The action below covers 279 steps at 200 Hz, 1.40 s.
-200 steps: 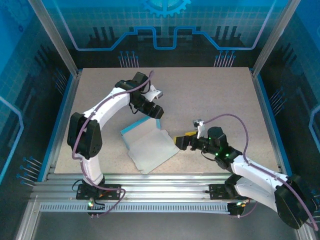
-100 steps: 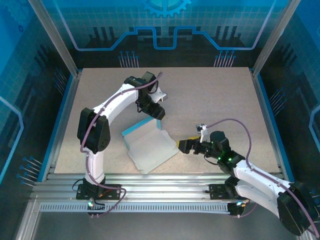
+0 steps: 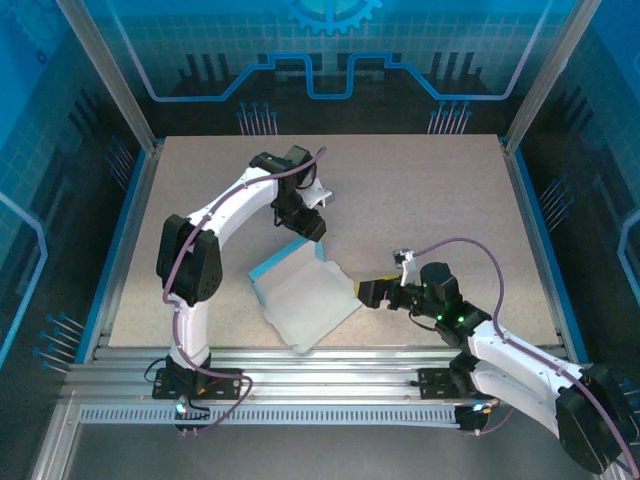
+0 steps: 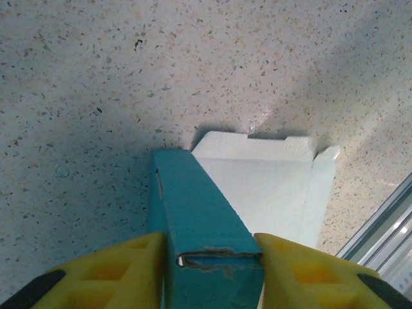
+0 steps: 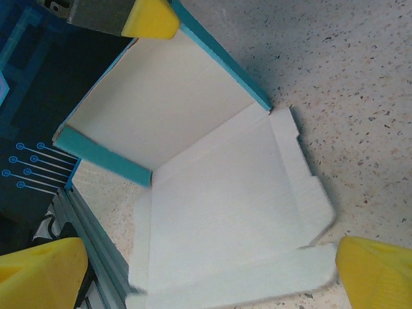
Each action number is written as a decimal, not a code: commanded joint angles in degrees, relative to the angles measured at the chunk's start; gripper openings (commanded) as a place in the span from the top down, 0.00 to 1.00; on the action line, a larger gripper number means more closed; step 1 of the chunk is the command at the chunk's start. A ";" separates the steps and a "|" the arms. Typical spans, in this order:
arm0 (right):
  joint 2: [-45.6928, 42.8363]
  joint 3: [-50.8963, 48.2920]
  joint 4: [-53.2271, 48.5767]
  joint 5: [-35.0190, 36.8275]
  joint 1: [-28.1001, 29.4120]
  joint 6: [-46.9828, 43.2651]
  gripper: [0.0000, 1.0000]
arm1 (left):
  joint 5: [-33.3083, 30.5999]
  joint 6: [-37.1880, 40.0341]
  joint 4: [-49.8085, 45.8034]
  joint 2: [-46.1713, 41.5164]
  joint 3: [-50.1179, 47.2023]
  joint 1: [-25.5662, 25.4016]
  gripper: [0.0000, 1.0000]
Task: Fold the paper box
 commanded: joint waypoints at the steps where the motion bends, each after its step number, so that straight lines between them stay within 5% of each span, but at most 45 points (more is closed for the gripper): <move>1: -0.07 3.38 -2.77 -0.88 -0.81 1.02 0.00 | 3.78 -2.49 1.88 -1.51 -0.05 2.42 0.62; 75: 1.95 11.46 -18.72 -3.57 -5.76 -0.41 0.12 | 15.36 -21.83 24.69 -13.75 -24.50 13.42 0.60; 128: 10.27 14.70 -21.24 -9.86 -8.22 -3.57 0.20 | 15.52 -28.85 34.44 -19.14 -37.53 17.31 0.59; 279: 28.39 18.57 -10.77 -9.54 -0.26 -1.85 0.43 | 16.62 -34.10 43.88 -23.72 -47.66 19.39 0.59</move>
